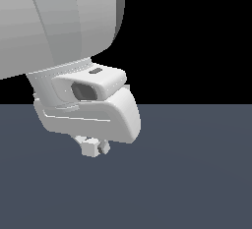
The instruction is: Plug the charger into the wall socket.
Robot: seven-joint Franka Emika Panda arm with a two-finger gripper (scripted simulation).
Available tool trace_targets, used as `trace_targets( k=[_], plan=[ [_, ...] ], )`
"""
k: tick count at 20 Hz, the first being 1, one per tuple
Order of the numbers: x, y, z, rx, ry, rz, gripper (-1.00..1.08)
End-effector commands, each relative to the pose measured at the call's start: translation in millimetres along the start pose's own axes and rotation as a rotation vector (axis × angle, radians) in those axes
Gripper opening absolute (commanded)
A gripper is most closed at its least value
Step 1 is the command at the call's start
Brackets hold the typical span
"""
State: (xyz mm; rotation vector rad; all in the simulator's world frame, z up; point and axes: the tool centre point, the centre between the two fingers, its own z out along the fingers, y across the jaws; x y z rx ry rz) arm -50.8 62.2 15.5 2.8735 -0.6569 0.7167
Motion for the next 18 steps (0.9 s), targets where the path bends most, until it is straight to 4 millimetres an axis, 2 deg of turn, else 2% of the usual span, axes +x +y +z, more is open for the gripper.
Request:
trace_targets(
  k=[1, 18],
  plan=[
    [2.6, 1.2, -3.0, 0.01, 0.001, -0.019, -1.0],
    [40.1, 15.1, -45.6, 0.165, 0.01, -0.311, -1.0]
  ],
)
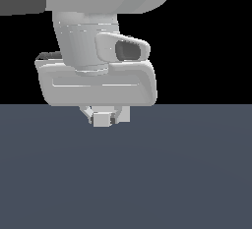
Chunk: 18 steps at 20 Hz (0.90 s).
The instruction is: Plug the charger into the wall socket.
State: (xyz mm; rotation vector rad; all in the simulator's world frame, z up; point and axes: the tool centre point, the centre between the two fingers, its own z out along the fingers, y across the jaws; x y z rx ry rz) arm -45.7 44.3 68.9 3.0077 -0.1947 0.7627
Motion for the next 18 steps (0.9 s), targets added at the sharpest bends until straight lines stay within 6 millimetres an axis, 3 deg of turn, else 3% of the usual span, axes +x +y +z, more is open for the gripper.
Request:
trace_targets(
  k=[1, 18],
  plan=[
    [5.7, 2.6, -6.7, 0.023, 0.002, -0.045, -1.0],
    [21.4, 8.1, -23.7, 0.092, -0.003, -0.171, -1.0]
  ],
)
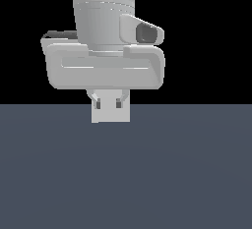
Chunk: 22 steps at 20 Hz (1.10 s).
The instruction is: Plug the charger into the wall socket.
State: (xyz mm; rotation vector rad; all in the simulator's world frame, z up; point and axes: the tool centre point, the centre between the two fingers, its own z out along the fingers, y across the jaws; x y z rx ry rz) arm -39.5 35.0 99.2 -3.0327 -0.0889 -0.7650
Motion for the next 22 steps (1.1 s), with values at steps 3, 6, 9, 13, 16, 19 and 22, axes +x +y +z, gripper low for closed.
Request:
trace_targets(
  k=[3, 6, 9, 13, 16, 19, 22],
  plan=[
    [0.8, -0.1, -1.0, 0.006, -0.001, -0.009, -1.0],
    [0.6, -0.2, -0.9, 0.007, -0.002, -0.01, -1.0],
    [0.6, -0.4, -0.9, 0.007, -0.002, -0.01, -1.0],
    [0.9, -0.2, -0.4, 0.007, -0.003, -0.009, -1.0],
    [3.7, -0.3, 1.1, 0.007, -0.003, -0.009, -1.0],
    [8.9, -0.2, 3.5, 0.007, -0.002, -0.009, -1.0],
    [16.6, -0.3, 7.3, 0.008, -0.002, -0.008, -1.0]
  ],
)
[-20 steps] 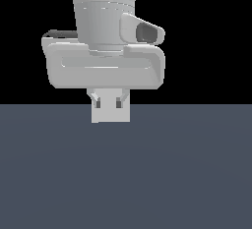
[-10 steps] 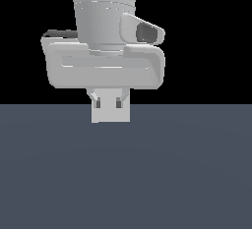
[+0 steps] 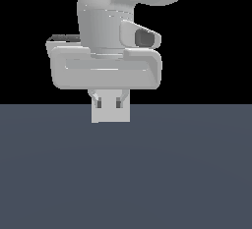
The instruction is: Plug the charger into the wall socket.
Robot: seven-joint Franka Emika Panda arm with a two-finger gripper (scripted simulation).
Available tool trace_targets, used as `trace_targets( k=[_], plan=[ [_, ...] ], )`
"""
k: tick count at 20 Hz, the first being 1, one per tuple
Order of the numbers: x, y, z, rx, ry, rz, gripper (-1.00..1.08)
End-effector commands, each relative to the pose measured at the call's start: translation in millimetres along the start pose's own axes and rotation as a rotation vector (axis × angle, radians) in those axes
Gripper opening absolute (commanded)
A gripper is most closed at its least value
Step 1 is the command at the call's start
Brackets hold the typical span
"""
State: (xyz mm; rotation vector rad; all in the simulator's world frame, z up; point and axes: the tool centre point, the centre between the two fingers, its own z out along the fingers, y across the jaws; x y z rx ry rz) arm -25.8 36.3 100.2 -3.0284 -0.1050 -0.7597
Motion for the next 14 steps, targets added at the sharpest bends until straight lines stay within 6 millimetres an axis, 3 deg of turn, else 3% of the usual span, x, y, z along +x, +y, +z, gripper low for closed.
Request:
trace_targets(
  k=[1, 14],
  plan=[
    [7.3, 0.2, 3.4, 0.0, 0.001, 0.001, -1.0],
    [32.0, 0.1, 17.2, 0.0, 0.0, 0.0, -1.0]
  ],
)
